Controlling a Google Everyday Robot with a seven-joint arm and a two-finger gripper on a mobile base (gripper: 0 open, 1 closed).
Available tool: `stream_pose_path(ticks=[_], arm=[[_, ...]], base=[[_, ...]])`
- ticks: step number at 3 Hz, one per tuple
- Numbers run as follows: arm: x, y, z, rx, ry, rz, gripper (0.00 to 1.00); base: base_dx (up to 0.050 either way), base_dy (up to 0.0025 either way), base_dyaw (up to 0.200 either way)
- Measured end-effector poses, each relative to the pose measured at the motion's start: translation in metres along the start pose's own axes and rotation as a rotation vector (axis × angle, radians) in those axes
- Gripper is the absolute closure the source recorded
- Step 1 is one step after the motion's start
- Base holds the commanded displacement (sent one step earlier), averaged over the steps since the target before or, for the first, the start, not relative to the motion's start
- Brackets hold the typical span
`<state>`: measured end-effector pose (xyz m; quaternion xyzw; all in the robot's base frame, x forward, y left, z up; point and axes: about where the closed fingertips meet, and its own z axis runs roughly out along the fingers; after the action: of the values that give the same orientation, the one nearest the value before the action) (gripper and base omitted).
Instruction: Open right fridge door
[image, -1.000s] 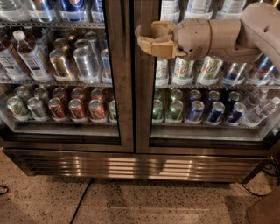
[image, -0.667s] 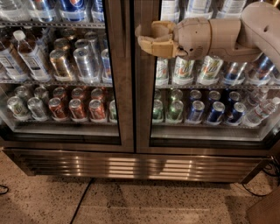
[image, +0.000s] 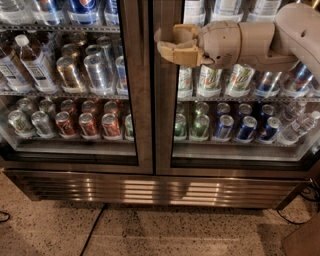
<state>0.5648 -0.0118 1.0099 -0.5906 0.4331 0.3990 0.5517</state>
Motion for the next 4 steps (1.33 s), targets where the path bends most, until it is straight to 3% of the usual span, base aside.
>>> stream_pose_path(ticks=[4], arm=[[0.0005,-0.0001,0.0014,-0.001,-0.008,-0.001,1.00]], base=[[0.000,0.00000,0.000]])
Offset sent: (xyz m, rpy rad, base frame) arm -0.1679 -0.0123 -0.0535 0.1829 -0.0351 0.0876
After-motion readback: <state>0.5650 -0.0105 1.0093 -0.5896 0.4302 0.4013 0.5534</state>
